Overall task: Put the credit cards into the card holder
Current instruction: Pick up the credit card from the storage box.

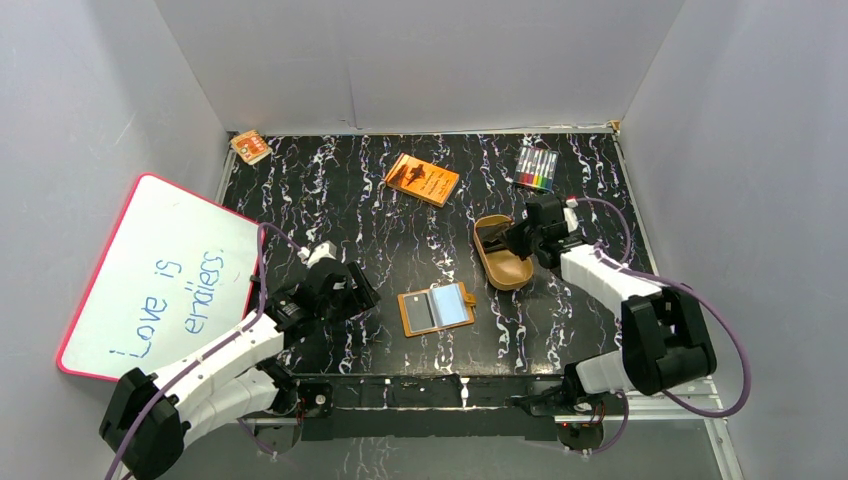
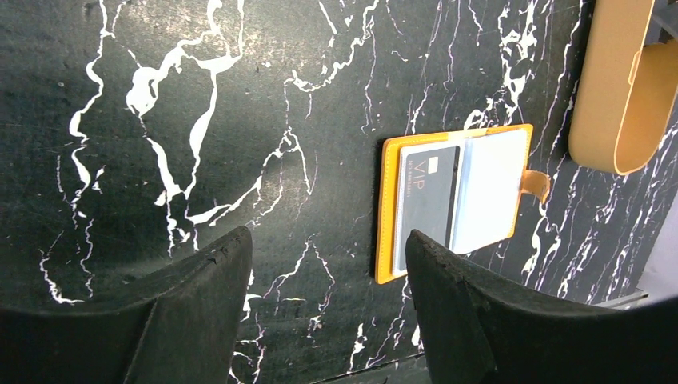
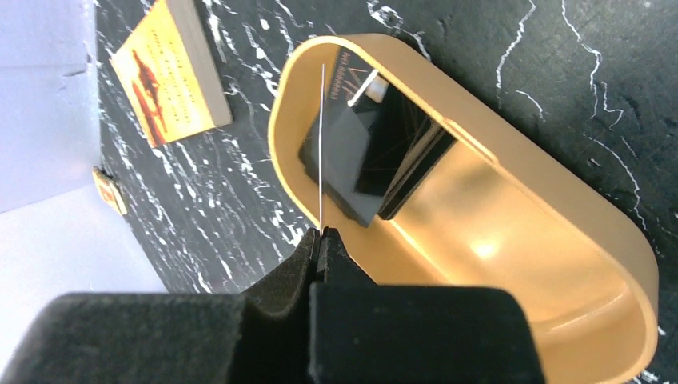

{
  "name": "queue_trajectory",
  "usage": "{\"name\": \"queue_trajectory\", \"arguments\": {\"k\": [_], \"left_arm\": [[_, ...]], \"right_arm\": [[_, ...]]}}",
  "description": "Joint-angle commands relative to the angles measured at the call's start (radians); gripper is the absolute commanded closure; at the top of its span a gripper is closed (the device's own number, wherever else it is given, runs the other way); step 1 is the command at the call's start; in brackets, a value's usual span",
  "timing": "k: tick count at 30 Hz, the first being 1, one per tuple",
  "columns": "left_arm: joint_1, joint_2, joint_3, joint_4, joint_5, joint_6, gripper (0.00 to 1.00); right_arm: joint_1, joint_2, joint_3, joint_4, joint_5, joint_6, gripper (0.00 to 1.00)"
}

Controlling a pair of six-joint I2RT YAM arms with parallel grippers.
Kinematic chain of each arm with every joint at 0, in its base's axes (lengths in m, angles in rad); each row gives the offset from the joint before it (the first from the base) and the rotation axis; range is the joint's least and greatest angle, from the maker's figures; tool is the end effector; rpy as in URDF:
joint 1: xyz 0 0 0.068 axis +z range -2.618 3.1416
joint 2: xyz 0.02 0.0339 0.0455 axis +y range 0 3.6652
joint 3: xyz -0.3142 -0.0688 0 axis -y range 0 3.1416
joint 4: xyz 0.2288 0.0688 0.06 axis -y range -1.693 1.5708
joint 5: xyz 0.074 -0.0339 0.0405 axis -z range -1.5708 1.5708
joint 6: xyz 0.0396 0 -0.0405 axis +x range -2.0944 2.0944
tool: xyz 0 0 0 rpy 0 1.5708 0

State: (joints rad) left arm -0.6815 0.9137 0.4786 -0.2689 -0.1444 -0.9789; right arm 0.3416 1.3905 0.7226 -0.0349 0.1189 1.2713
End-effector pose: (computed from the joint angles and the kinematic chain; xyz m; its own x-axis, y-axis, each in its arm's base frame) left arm 0.1179 -0.0883 0.2470 -0.7271 -0.4676 -0.5026 -0.1169 0.8057 -0.5806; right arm 0.2531 0.0850 0.2548 -0.4160 0.8590 -0.2984 0.5089 0.4919 0.7064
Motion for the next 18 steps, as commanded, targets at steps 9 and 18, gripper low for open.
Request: {"name": "queue_trajectory", "arguments": {"k": [9, 18], "left_arm": [[0.006, -0.057, 0.088, -0.042, -0.002, 0.104, 0.33], [-0.155, 0.147, 0.252, -0.01, -0.008, 0.165, 0.25]], "right_arm": [[-0.003, -0.234, 0.211, -0.26, -0.058, -0.33, 1.0], [0.0, -0.39, 0.123, -0.484, -0.499, -0.779, 1.0]]}}
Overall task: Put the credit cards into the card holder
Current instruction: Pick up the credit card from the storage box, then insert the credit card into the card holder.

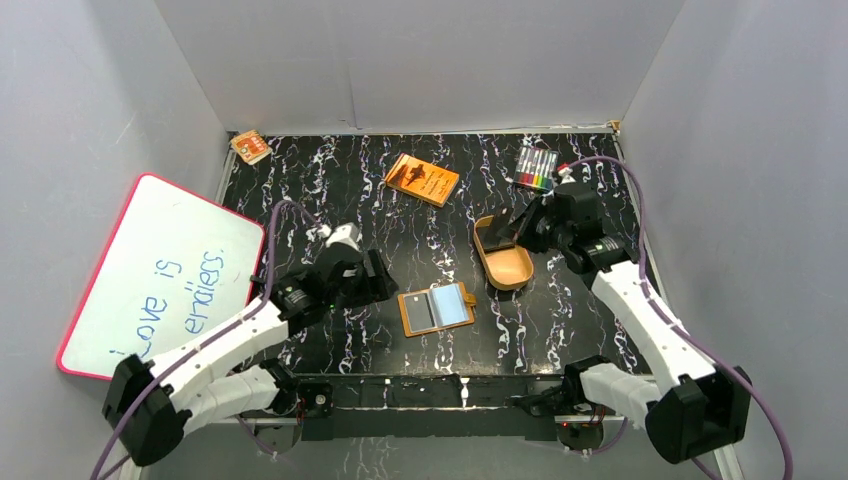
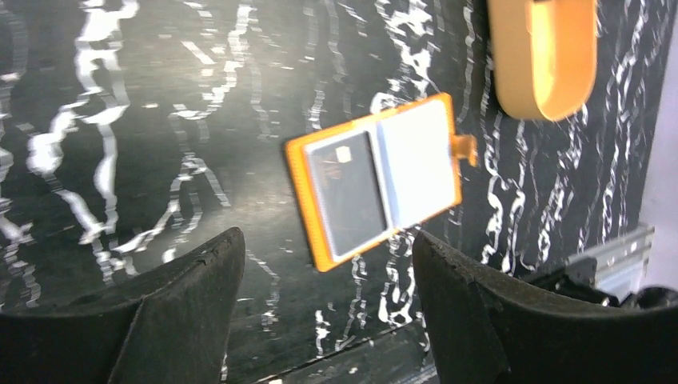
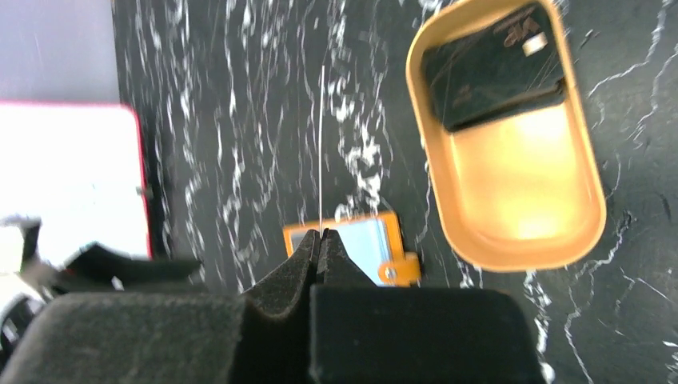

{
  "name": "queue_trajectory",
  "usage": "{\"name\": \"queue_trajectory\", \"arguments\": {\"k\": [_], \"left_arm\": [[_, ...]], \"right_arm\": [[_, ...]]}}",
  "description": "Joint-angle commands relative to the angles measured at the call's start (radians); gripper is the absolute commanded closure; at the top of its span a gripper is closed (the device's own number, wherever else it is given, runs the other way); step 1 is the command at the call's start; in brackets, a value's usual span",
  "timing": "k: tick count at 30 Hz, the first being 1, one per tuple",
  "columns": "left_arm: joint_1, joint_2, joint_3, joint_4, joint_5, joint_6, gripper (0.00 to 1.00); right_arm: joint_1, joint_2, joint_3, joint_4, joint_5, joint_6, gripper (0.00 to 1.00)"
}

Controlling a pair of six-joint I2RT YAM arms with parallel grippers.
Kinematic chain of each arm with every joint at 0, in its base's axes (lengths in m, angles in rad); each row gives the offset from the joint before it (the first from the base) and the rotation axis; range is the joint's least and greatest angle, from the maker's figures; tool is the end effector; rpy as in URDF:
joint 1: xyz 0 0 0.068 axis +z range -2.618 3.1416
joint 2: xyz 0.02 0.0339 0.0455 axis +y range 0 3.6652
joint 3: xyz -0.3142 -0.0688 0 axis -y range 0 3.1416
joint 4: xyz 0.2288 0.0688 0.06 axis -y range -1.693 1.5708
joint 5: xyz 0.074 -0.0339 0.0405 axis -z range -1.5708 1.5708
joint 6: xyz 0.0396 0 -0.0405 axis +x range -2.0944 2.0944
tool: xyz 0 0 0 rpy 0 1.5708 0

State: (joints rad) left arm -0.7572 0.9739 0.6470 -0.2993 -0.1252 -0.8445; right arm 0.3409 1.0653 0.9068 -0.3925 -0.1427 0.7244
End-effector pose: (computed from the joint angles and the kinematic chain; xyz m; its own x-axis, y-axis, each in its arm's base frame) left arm 0.1278 -0.1140 0.2903 -0.7374 -0.3237 -0.5928 0.0853 0.8260 -0.5572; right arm 0.1863 0.0721 0.3523 -0.6645 0.4603 -0.5887 -0.0064 0.7843 0.6204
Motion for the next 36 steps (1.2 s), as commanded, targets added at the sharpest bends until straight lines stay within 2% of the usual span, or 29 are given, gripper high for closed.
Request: {"name": "queue_trajectory", "arguments": {"k": [1, 7, 16, 26, 30, 36], "left_arm": [[-0.095, 0.122, 0.098, 0.033, -0.029, 0.026, 0.25], [-0.149, 0.38, 0.226, 0.076, -0.046, 0.022, 0.24], [-0.197, 0.677, 0.414, 0.057, -0.054, 0.051, 0.24], [-0.213, 0.81, 0.474, 0.05, -0.042, 0.051, 0.29], [-0.215, 0.83, 0.465, 0.045, -0.047, 0.05, 0.34], [-0.215, 0.839, 0.434, 0.024, -0.076, 0.059, 0.48]], "right_arm": [[0.0, -0.073, -0.088, -0.143, -0.278, -0.246, 1.0], [0.003, -0.16, -0.241, -0.141, -0.336, -0.234, 1.0], [0.003, -0.222, -0.298, -0.149, -0.344, -0.225, 1.0], [0.002, -0.25, -0.285, -0.18, -0.326, -0.234, 1.0], [0.003, -0.259, -0.282, -0.179, -0.327, -0.23, 1.0], [0.003, -0.252, -0.289, -0.181, -0.355, -0.242, 1.0]]}}
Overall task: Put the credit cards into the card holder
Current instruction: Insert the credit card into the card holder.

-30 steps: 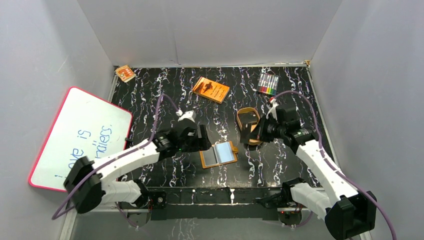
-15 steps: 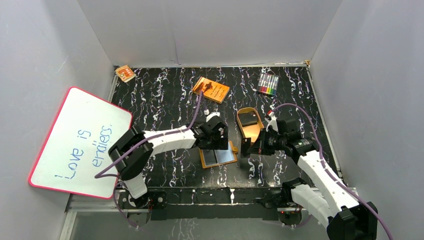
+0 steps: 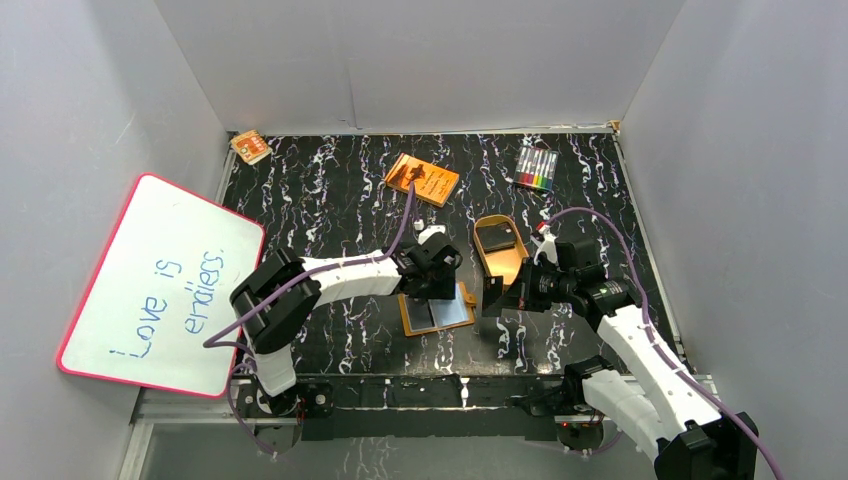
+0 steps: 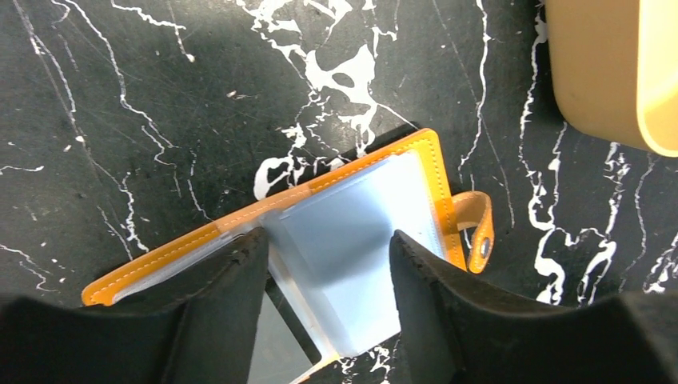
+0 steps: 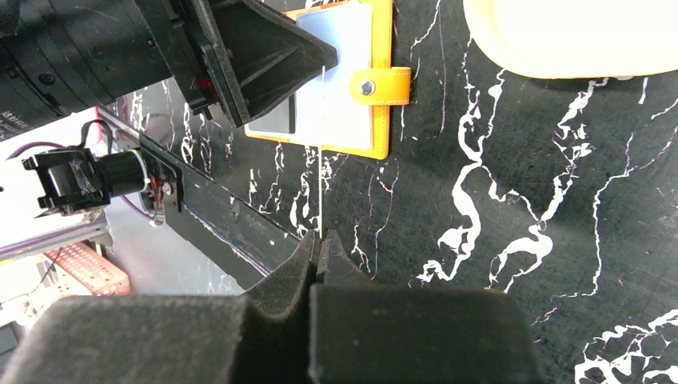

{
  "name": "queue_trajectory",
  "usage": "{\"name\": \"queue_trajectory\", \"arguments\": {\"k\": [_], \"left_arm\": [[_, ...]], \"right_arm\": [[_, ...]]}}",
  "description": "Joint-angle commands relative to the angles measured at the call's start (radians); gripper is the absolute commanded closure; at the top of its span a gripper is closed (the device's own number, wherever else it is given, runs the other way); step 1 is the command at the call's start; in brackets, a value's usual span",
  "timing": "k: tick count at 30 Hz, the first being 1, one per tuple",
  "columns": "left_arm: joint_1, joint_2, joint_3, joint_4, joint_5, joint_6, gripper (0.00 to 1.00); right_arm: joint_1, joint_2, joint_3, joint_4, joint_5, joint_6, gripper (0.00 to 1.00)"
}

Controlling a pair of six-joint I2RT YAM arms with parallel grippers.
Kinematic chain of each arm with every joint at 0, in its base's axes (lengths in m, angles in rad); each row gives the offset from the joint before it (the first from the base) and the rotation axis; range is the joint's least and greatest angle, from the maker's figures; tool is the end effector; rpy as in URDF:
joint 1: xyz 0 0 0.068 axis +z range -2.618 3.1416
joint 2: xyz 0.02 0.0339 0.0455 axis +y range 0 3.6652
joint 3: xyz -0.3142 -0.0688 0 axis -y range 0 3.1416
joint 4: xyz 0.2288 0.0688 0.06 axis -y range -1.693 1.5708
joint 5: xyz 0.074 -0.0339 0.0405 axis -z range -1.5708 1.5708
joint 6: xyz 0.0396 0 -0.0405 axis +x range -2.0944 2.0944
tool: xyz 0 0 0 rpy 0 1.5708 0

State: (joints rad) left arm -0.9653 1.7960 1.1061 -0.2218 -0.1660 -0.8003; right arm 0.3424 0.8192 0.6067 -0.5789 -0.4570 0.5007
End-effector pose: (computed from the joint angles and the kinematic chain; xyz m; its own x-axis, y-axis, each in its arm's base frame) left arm 0.2183 -0.3038 0.2310 -0.8539 -0.0098 -0.5203 0.2018 0.9153 -0.3485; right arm 0.1060 0.0563 0.2755 -0.8727 0.1463 -0.4659 -0.1989 0.7648 0.6127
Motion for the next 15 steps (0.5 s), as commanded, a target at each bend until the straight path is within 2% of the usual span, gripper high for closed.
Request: {"name": "queue_trajectory", "arguments": {"k": [1, 4, 15], "left_arm": [[-0.007, 0.015, -0.035, -0.055, -0.04, 0.014, 0.5], [-0.008, 0.014, -0.06, -0.054, -0.045, 0.012, 0.59], [-0.007, 0.005, -0.124, -0.043, -0.06, -0.005, 0.83]], "right_arm": [[0.001, -0.003, 0.008, 0.008, -0.054, -0.022, 1.0], [0.002, 0.006, 0.001, 0.015, -0.089, -0.033, 1.0], [0.018, 0.116, -0.02, 0.035, -0.208, -0.083, 1.0]]}}
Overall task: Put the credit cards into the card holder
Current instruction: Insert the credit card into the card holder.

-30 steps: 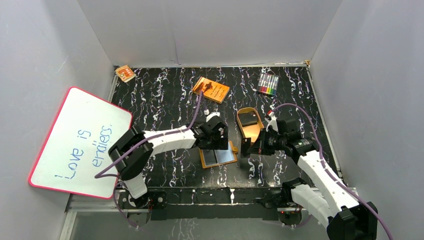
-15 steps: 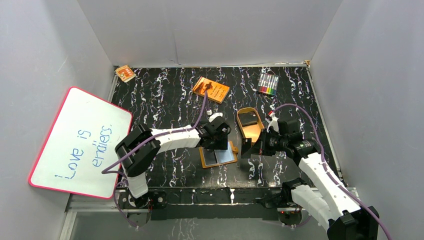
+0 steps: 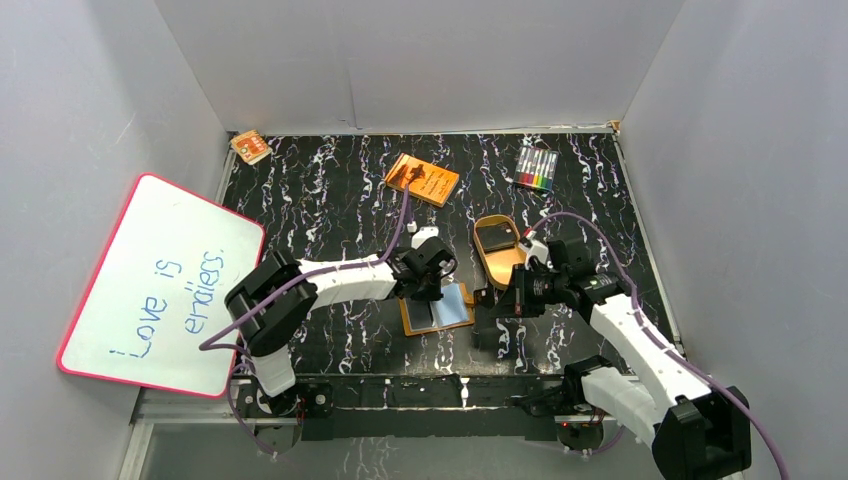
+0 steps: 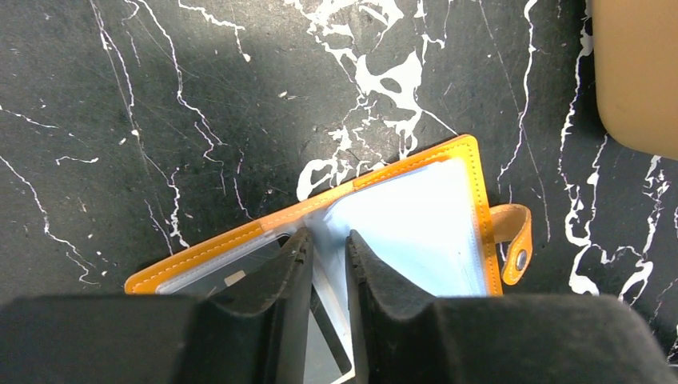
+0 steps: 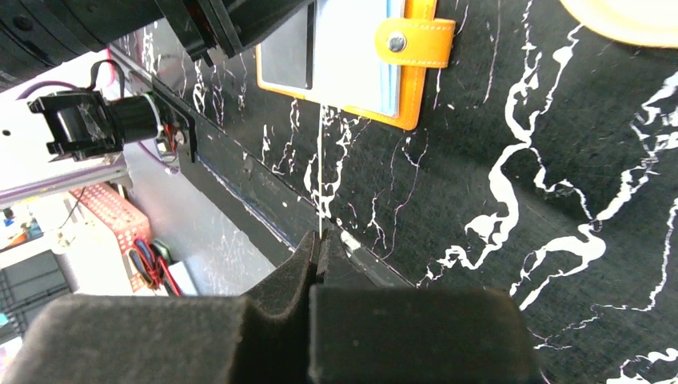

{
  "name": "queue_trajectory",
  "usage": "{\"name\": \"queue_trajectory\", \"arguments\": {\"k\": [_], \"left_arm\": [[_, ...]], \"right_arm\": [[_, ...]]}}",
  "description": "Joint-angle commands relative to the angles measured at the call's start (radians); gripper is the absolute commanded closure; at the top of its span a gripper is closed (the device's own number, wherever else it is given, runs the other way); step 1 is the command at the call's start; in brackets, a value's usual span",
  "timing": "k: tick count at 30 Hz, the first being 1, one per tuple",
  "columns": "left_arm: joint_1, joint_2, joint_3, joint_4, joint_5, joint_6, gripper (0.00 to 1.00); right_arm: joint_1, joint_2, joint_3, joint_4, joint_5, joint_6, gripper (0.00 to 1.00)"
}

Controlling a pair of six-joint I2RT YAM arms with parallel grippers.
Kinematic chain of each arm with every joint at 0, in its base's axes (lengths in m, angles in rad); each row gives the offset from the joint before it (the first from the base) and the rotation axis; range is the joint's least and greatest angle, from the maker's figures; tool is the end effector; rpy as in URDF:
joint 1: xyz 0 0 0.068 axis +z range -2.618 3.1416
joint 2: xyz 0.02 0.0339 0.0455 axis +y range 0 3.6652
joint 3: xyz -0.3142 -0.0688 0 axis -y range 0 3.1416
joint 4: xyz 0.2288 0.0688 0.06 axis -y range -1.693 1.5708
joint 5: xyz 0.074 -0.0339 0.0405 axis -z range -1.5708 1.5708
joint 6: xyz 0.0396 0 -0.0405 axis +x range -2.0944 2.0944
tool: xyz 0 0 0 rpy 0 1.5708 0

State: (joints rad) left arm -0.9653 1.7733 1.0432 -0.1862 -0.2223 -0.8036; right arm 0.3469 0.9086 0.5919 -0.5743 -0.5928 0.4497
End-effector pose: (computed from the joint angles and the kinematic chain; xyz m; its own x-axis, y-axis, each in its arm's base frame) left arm 0.2134 -0.2929 0.2240 -0.8358 -0.0263 -0.5485 0.1786 0.9315 -0.3168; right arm 0.1148 0.0650 0.2640 -0.9248 0.0490 -0.3773 -0.2335 0.7098 0.6646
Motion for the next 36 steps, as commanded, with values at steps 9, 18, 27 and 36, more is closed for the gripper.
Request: {"name": "queue_trajectory", "arguments": {"k": [9, 18, 27, 36], "left_arm": [[-0.007, 0.015, -0.092, -0.065, -0.007, -0.006, 0.96], [-0.008, 0.002, -0.098, -0.063, -0.009, -0.01, 0.98], [-0.007, 0.001, -0.101, -0.066, -0.011, -0.018, 0.99], [-0.007, -0.007, -0.108, -0.068, -0.013, -0.028, 1.0]], "right_arm": [[0.066, 0.122, -0.025, 0.099, -0.088, -0.01, 1.0], [0.076, 0.194, -0.046, 0.193, -0.096, 0.019, 1.0], [0.078, 0.257, -0.053, 0.257, -0.108, 0.029, 1.0], [0.079, 0.314, -0.061, 0.298, -0.083, 0.035, 1.0]]}}
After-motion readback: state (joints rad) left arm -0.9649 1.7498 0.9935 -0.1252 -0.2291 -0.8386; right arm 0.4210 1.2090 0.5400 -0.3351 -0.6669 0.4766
